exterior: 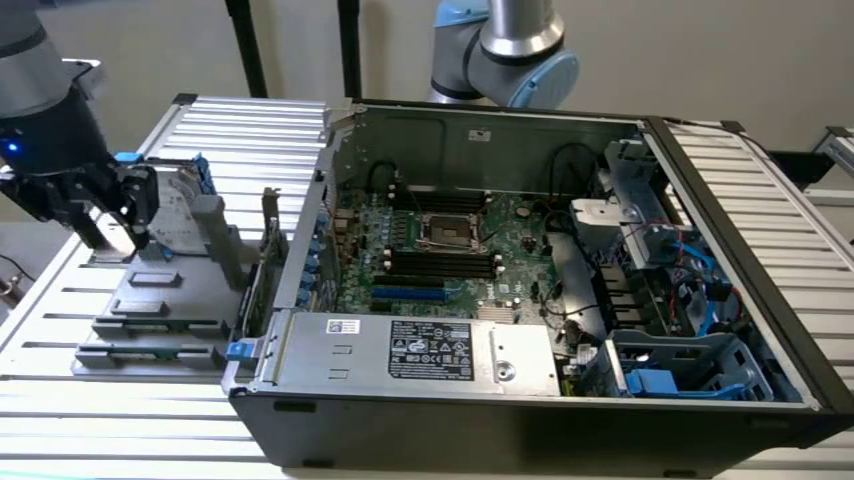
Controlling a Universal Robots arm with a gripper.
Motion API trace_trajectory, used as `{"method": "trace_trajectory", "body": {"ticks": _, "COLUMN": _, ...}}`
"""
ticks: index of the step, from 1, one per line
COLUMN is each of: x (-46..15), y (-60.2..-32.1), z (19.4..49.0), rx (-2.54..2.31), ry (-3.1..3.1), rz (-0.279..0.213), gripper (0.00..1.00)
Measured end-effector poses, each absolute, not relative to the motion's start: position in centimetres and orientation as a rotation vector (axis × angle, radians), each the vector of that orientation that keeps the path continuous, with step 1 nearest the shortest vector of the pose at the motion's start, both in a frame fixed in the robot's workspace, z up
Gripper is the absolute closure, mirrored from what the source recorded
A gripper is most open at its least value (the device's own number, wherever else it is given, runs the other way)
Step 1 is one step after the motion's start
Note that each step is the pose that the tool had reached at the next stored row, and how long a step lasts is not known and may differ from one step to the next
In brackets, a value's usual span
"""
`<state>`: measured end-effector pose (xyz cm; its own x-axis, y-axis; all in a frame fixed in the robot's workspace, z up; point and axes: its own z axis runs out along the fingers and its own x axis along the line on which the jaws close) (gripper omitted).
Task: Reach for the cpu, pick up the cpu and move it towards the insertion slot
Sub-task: 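Pick up the cpu and move it towards the insertion slot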
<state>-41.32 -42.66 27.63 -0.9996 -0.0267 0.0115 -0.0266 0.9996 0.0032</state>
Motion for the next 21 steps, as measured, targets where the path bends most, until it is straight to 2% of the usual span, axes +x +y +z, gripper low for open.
{"method": "trace_trajectory", "body": {"ticks": 21, "x": -32.7, "y": -42.7, "z": 36.8, "rx": 0.052, "ry": -3.102, "rz": -0.01, "gripper": 0.46}}
